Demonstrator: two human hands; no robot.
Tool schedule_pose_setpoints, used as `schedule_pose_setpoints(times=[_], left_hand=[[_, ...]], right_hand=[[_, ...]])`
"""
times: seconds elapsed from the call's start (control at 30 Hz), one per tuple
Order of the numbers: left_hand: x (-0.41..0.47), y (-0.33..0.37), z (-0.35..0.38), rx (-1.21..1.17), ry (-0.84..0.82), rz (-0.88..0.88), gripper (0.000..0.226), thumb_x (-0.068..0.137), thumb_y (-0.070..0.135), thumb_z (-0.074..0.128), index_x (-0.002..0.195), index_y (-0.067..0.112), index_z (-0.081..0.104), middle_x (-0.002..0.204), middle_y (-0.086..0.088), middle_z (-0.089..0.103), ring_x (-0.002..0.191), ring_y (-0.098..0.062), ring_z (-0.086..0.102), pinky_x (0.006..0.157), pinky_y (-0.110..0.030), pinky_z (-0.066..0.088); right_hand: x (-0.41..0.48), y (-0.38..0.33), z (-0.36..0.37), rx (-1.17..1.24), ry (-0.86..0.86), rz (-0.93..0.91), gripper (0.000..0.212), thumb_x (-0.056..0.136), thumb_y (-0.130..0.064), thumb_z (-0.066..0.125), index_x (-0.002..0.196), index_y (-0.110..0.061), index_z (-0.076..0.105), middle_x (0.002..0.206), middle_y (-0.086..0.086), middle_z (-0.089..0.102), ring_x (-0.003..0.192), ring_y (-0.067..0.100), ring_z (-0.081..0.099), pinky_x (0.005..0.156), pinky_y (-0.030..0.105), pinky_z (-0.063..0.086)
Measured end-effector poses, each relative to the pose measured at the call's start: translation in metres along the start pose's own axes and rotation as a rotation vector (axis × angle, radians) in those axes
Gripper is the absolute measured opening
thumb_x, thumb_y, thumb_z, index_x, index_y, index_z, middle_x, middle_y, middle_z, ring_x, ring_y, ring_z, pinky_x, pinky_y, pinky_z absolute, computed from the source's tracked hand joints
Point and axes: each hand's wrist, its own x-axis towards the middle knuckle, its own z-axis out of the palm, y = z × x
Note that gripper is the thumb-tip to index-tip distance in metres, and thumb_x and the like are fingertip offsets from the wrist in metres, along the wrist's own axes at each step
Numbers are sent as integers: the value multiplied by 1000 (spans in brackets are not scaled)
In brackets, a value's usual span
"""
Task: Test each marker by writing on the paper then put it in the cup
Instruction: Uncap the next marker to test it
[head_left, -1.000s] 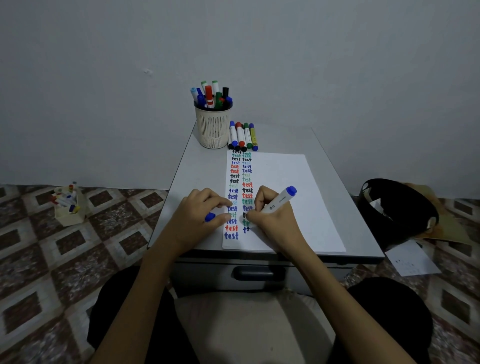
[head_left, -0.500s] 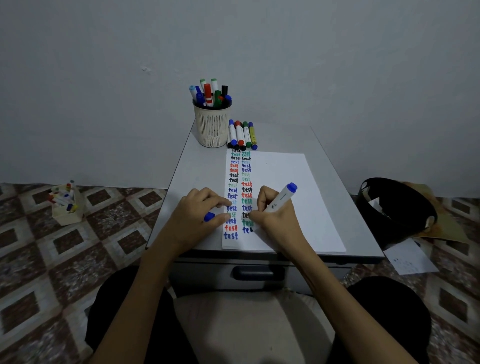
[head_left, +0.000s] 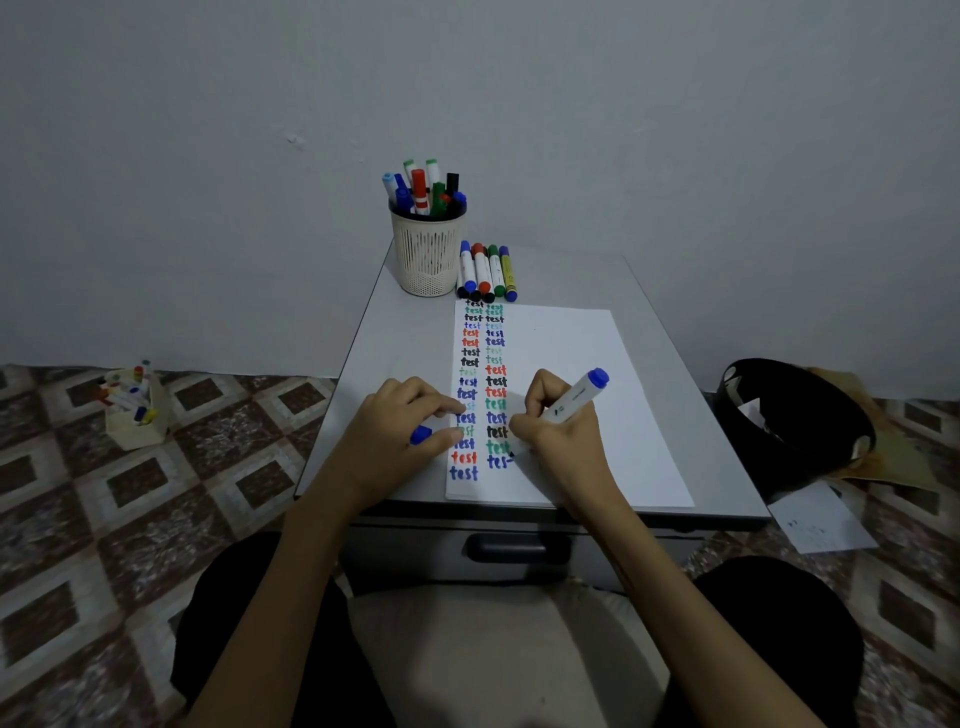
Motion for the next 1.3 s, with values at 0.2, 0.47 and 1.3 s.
schedule_pose_setpoints(times=[0.2,0.47,1.3], left_hand=[[1,1,-1,-18,-12,-23,51,79,57,41,109,23,64,100,9,55,89,-6,45,76,-7,31],[-2,4,-5,-148,-15,-53,40,77,41,47,109,22,62,102,11,54,93,-6,46,75,-11,40],[-6,15,-23,-574,106,-165,24,79,4,68,101,12,63,104,7,66,99,-2,61,81,-11,48]], right_hand=[[0,-1,1,-84,-24,33,31,82,11,59,69,-6,36,91,28,62,97,24,67,74,43,60],[-2,-9,-5,209,152,25,30,82,12,61,70,-6,41,54,9,43,42,10,40,44,20,39],[3,-6,-9,386,-20,67,13,84,14,55,82,1,55,80,21,65,58,26,63,55,31,55]])
